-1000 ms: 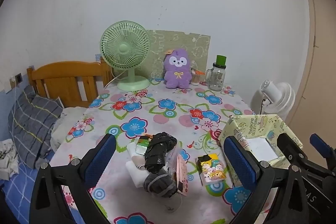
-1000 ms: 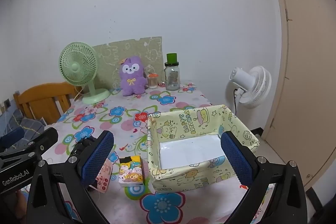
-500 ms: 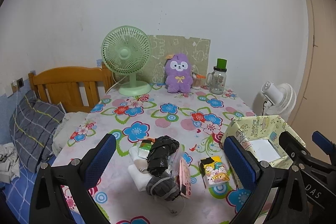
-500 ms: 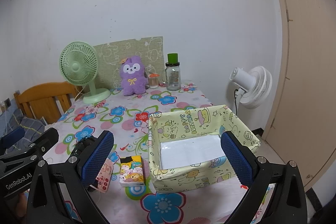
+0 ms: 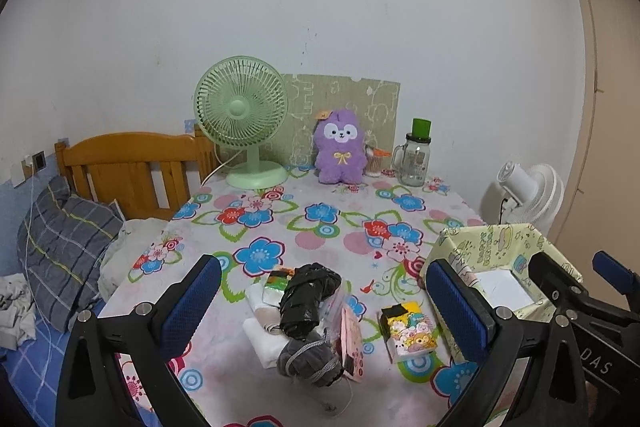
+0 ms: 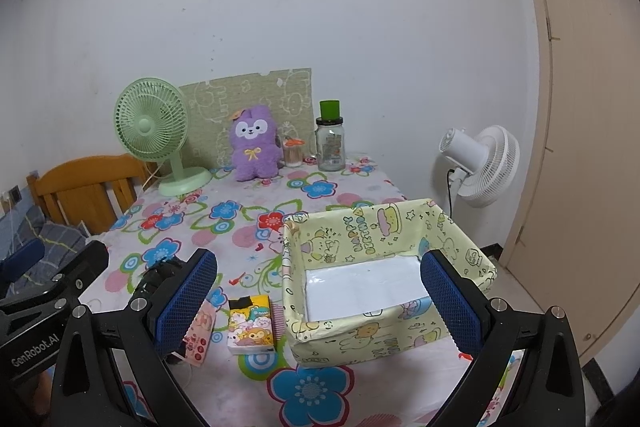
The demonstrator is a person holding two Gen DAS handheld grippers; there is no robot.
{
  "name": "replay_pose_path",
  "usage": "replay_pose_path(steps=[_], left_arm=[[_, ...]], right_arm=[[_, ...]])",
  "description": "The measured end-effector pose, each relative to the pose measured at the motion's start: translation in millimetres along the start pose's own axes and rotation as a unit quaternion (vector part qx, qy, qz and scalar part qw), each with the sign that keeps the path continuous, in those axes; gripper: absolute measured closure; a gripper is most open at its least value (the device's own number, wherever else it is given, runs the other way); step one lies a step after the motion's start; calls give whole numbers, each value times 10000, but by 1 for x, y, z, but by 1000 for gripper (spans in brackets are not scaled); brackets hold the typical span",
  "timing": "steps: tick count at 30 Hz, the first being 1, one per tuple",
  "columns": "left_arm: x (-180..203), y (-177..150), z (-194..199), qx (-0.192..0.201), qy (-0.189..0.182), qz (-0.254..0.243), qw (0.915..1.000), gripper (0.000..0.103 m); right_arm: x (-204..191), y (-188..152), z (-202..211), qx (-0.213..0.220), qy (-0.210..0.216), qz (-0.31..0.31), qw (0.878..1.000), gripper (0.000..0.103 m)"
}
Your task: Organize soft objects
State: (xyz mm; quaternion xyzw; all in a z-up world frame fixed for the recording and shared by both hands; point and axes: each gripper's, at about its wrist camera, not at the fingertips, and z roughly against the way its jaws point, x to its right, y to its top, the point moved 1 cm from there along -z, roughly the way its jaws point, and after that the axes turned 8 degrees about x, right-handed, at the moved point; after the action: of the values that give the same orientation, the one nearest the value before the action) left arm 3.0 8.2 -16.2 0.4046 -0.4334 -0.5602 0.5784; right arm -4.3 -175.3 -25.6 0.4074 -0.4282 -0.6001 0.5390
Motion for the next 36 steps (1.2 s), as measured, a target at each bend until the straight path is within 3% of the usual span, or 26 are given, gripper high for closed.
replay_pose_path(steps=[7, 36], left_arm=[[1, -3, -3, -198, 39, -81, 9998, 0], [7, -5, -11, -203, -5, -192, 9996, 0]], right_arm=[[1, -1, 0, -8, 13, 12, 10000, 0], [0, -1, -6, -103, -104, 98, 9998, 0]])
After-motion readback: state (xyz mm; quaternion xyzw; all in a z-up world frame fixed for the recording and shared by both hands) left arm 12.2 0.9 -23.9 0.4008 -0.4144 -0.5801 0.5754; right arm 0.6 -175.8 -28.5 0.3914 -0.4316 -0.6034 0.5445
